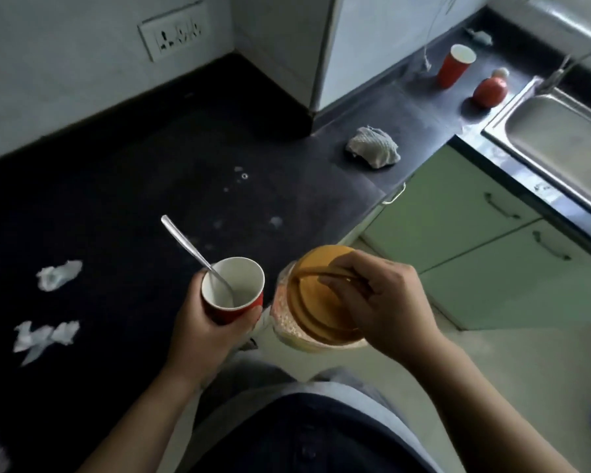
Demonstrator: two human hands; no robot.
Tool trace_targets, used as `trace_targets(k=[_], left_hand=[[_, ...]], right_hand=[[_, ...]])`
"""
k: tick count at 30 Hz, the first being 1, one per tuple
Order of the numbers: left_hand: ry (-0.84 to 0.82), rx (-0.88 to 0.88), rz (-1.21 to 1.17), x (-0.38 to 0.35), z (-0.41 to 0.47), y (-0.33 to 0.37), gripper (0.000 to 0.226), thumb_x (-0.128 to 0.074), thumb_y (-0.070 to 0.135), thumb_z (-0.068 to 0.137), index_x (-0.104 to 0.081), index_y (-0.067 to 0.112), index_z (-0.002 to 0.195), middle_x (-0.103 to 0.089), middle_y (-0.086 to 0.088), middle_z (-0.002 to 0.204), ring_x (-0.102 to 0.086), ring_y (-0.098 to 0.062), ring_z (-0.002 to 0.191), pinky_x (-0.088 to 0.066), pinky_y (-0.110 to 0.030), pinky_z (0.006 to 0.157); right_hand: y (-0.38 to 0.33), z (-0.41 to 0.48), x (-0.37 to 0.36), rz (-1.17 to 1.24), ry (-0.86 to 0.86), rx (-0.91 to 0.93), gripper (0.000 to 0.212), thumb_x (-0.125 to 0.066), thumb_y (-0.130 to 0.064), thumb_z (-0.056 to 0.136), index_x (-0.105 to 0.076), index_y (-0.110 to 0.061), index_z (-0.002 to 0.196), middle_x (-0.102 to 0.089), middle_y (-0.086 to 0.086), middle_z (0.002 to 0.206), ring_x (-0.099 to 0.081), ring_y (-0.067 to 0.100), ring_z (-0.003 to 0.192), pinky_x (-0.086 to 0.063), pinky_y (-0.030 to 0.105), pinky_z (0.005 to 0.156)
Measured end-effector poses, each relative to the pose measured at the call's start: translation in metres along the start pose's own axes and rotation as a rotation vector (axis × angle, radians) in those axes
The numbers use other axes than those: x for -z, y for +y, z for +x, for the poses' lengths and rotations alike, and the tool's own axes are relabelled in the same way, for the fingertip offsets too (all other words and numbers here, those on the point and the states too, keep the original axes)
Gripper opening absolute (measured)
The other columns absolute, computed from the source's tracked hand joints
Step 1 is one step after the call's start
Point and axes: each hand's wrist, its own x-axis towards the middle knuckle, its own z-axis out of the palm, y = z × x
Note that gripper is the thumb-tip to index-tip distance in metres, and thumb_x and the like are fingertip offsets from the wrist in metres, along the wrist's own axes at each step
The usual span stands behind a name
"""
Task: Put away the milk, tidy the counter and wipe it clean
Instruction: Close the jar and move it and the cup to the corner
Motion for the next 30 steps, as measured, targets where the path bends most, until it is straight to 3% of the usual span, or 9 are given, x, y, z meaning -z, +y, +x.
trace_targets(k=[4, 6, 11, 14, 19, 21, 24, 27, 30], left_hand=[[0.134, 0.065, 0.028, -0.035, -0.081, -0.017, 0.066, -0.088, 0.038, 0.056, -0.051, 0.040, 0.110, -0.066, 0.010, 0.107, -0.063, -0.004, 0.100, -0.053, -0.027, 0.080], [0.242, 0.091, 0.074, -0.052, -0.128, -0.028, 0.067, -0.088, 0.043, 0.053, -0.048, 0.044, 0.107, -0.065, 0.014, 0.106, -0.062, 0.001, 0.098, -0.051, -0.022, 0.078], [0.494, 0.218, 0.073, -0.072, -0.252, -0.057, 0.065, -0.077, 0.053, 0.046, -0.049, 0.044, 0.105, -0.065, 0.013, 0.106, -0.063, -0.004, 0.096, -0.051, -0.025, 0.079], [0.633, 0.294, 0.084, -0.070, -0.322, -0.063, 0.064, -0.076, 0.056, 0.045, -0.049, 0.047, 0.102, -0.064, 0.018, 0.104, -0.063, -0.005, 0.097, -0.050, -0.026, 0.081], [0.916, 0.389, 0.054, -0.068, -0.415, -0.076, 0.068, -0.086, 0.052, 0.051, -0.047, 0.045, 0.106, -0.060, 0.031, 0.102, -0.060, 0.002, 0.098, -0.051, -0.032, 0.082], [1.025, 0.410, 0.022, -0.066, -0.447, -0.081, 0.068, -0.086, 0.048, 0.052, -0.048, 0.043, 0.108, -0.061, 0.027, 0.103, -0.060, 0.004, 0.096, -0.052, -0.031, 0.080], [1.161, 0.452, -0.006, -0.053, -0.494, -0.093, 0.068, -0.081, 0.052, 0.051, -0.047, 0.042, 0.109, -0.061, 0.019, 0.106, -0.061, -0.001, 0.096, -0.053, -0.032, 0.078], [1.288, 0.492, -0.075, -0.026, -0.542, -0.112, 0.069, -0.076, 0.057, 0.046, -0.046, 0.045, 0.107, -0.060, 0.014, 0.109, -0.061, -0.007, 0.099, -0.054, -0.041, 0.082], [1.379, 0.502, -0.113, 0.016, -0.593, -0.132, 0.072, -0.076, 0.057, 0.046, -0.046, 0.043, 0.109, -0.059, 0.015, 0.109, -0.060, -0.005, 0.099, -0.054, -0.040, 0.082]], right_hand=[[0.021, -0.075, 0.004, 0.062, -0.133, 0.001, 0.013, -0.055, -0.033, 0.086, -0.060, -0.021, 0.087, -0.050, -0.014, 0.063, -0.044, 0.003, 0.050, -0.034, 0.010, 0.049], [0.031, -0.108, 0.006, 0.128, -0.176, 0.008, 0.010, -0.057, -0.029, 0.086, -0.060, -0.019, 0.085, -0.051, -0.011, 0.058, -0.045, 0.003, 0.048, -0.033, 0.009, 0.047], [0.033, -0.167, 0.007, 0.151, -0.310, 0.083, 0.005, -0.059, -0.023, 0.083, -0.062, -0.019, 0.084, -0.058, -0.006, 0.058, -0.053, 0.012, 0.047, -0.044, 0.026, 0.042], [0.018, -0.193, 0.004, 0.138, -0.420, 0.160, 0.006, -0.061, -0.024, 0.082, -0.063, -0.018, 0.082, -0.059, -0.007, 0.057, -0.052, 0.012, 0.046, -0.043, 0.023, 0.040], [-0.023, -0.239, -0.023, 0.177, -0.624, 0.239, 0.003, -0.068, -0.018, 0.082, -0.065, -0.019, 0.080, -0.052, -0.020, 0.055, -0.053, 0.010, 0.048, -0.038, 0.011, 0.042], [-0.045, -0.258, -0.039, 0.191, -0.705, 0.285, 0.005, -0.068, -0.015, 0.082, -0.066, -0.019, 0.083, -0.054, -0.020, 0.059, -0.053, 0.003, 0.049, -0.037, 0.008, 0.043], [-0.092, -0.283, -0.066, 0.219, -0.809, 0.391, 0.001, -0.066, -0.022, 0.082, -0.066, -0.022, 0.081, -0.057, -0.014, 0.061, -0.054, 0.004, 0.051, -0.040, 0.014, 0.045], [-0.146, -0.307, -0.102, 0.248, -0.890, 0.470, 0.005, -0.063, -0.030, 0.081, -0.065, -0.025, 0.080, -0.054, -0.021, 0.061, -0.057, 0.005, 0.060, -0.042, 0.014, 0.050], [-0.206, -0.339, -0.146, 0.240, -0.961, 0.568, 0.003, -0.065, -0.030, 0.083, -0.065, -0.027, 0.081, -0.060, -0.016, 0.063, -0.057, 0.007, 0.063, -0.044, 0.018, 0.049]])
